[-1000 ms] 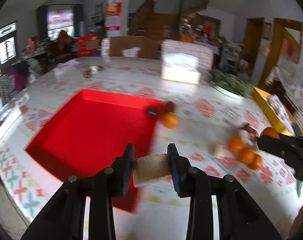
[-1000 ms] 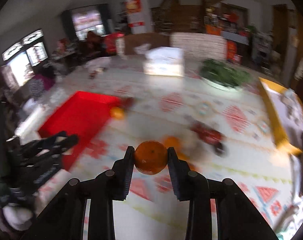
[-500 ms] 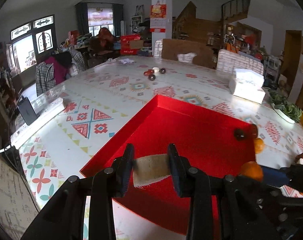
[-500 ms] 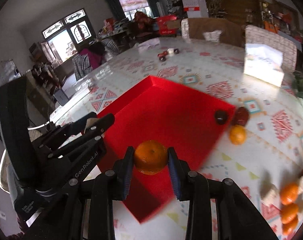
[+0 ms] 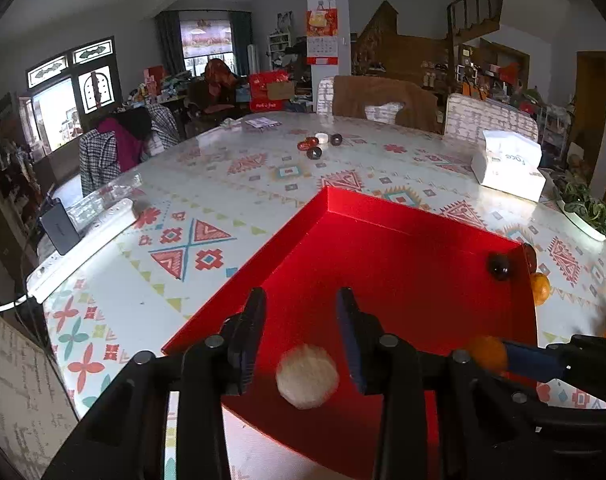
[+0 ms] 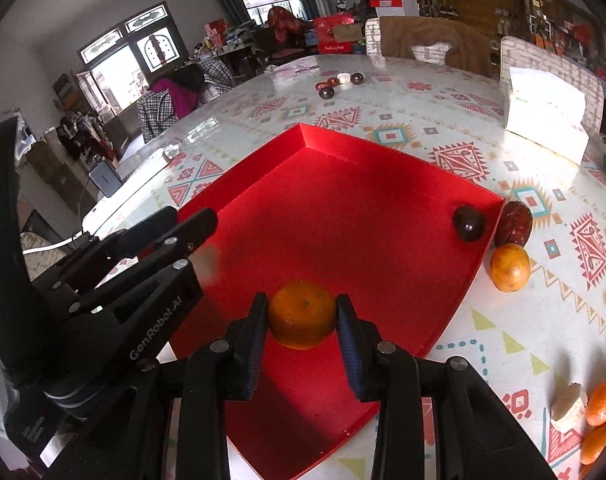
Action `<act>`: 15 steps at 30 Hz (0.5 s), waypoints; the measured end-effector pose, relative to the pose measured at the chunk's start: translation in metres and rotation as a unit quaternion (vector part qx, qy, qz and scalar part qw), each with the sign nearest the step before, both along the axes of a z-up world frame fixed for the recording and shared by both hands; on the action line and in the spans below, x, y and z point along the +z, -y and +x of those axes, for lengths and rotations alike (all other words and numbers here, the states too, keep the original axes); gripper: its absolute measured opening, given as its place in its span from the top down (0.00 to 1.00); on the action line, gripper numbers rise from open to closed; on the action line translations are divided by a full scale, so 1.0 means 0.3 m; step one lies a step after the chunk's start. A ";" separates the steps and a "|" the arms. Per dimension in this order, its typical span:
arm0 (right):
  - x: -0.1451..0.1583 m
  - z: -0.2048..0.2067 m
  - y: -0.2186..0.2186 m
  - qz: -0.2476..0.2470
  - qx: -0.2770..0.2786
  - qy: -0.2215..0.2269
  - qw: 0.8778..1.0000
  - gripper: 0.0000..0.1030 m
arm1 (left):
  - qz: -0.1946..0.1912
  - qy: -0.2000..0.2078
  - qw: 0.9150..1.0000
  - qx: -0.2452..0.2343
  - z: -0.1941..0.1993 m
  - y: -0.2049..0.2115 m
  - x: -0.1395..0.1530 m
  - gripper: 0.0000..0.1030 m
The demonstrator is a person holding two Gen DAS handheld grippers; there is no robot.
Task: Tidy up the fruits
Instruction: 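Carry both items over the red tray and open both tools to drop them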
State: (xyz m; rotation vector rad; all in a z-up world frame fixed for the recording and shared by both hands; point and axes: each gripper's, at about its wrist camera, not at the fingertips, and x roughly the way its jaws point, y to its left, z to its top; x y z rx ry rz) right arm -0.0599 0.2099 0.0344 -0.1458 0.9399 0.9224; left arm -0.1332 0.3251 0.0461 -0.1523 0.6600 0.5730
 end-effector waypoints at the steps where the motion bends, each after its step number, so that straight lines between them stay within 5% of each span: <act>1: 0.000 0.002 0.004 0.004 0.000 -0.001 1.000 0.63 | 0.001 0.004 1.000 0.002 -0.005 0.004 0.008 0.59; 15: 0.079 -0.041 0.143 0.036 -0.024 0.030 0.999 0.42 | 0.059 0.075 0.995 -0.005 -0.124 0.173 0.168 0.40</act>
